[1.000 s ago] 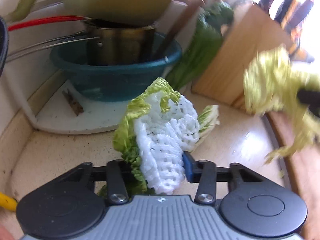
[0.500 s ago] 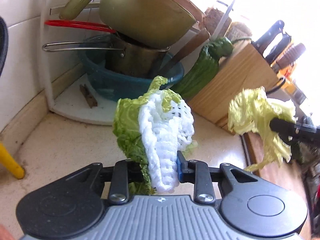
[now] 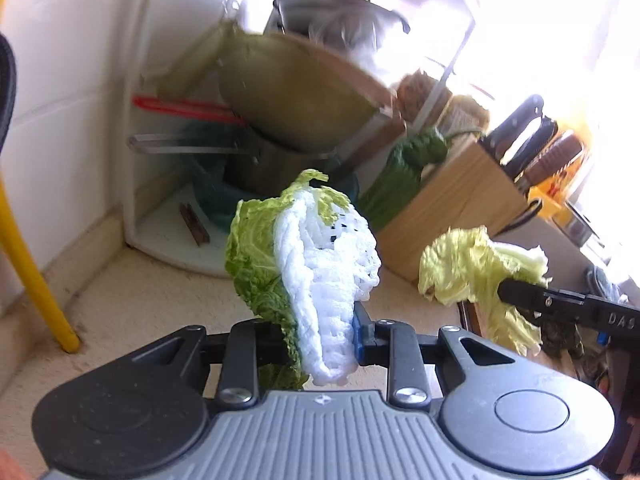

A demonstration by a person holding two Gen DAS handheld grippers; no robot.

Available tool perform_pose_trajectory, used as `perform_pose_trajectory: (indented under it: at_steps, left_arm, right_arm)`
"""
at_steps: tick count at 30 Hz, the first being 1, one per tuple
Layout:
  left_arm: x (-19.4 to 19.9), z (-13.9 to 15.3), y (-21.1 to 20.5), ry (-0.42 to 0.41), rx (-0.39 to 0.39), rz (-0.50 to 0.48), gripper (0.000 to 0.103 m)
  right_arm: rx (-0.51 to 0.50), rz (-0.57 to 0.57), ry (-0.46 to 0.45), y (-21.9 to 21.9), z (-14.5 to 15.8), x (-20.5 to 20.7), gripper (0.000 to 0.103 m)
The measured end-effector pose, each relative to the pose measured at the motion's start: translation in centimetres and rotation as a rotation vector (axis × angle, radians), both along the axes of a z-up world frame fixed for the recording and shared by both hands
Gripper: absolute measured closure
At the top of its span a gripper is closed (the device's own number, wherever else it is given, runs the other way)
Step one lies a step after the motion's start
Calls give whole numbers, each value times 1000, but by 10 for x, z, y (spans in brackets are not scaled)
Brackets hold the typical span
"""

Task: Collect trash
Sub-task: 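Carry the cabbage leaves and foam net down over the trash bin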

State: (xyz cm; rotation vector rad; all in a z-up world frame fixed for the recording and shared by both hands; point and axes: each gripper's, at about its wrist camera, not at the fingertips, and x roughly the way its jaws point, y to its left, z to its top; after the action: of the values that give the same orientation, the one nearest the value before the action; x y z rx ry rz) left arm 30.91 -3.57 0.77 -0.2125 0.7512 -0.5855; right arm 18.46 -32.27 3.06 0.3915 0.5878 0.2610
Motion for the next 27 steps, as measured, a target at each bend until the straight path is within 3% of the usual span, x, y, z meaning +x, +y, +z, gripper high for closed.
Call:
perform_pose_trajectory:
  at_steps: [13, 27]
  left_arm:
    - [-37, 20, 29, -38, 20, 109, 78]
    - [-93, 27, 73, -57, 31, 290, 78]
  right_arm:
    - [2, 82, -29, 19, 11, -3, 67]
    - [40, 281, -60, 62, 16, 2, 67]
